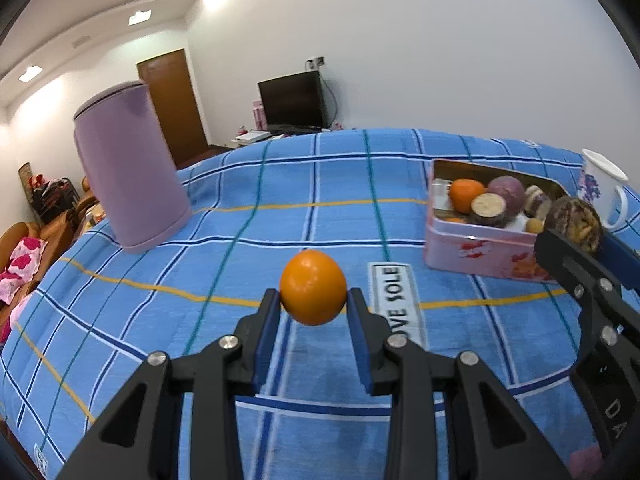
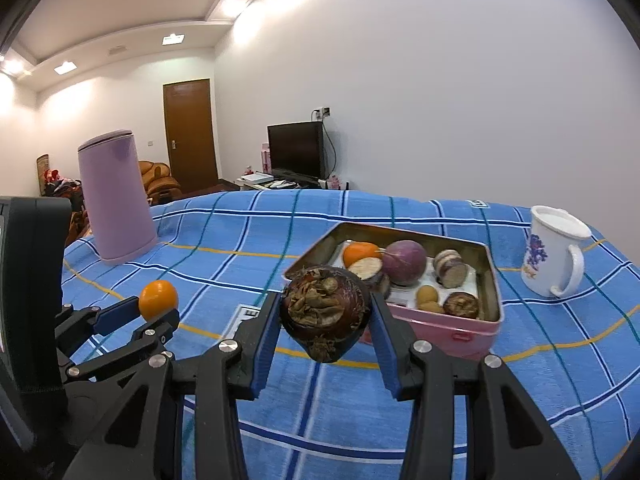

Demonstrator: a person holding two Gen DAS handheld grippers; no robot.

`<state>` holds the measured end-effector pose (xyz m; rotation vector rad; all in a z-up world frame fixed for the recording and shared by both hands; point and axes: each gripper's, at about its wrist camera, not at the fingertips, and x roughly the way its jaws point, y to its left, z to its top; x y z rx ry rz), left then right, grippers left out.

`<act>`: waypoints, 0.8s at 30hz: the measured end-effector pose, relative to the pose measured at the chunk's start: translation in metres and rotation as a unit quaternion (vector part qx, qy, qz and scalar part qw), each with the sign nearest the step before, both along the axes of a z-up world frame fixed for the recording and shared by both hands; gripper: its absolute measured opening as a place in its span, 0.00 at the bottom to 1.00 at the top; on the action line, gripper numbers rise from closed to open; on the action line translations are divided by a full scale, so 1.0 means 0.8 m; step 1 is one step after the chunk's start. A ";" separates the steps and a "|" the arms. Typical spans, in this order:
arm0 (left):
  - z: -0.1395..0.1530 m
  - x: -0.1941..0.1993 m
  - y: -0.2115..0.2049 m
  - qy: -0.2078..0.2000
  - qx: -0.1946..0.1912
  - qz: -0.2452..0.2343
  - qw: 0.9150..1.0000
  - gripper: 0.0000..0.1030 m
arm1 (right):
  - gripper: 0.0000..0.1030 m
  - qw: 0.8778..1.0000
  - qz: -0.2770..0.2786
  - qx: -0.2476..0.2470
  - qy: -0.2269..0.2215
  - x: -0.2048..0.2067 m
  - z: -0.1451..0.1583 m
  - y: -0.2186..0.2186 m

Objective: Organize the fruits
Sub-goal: 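Carry the small orange and brown root over the pink tin with both tools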

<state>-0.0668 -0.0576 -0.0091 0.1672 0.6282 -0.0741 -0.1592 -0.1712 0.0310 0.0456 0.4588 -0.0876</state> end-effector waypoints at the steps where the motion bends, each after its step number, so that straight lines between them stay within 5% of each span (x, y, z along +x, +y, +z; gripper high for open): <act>1: 0.000 -0.001 -0.004 0.000 -0.001 -0.003 1.000 0.35 | 0.45 1.000 -0.002 -0.001 0.000 -0.002 0.000 -0.003; 24: 0.014 -0.021 -0.096 0.008 -0.021 -0.104 0.994 0.35 | 0.45 0.996 -0.079 -0.027 0.017 -0.034 0.001 -0.116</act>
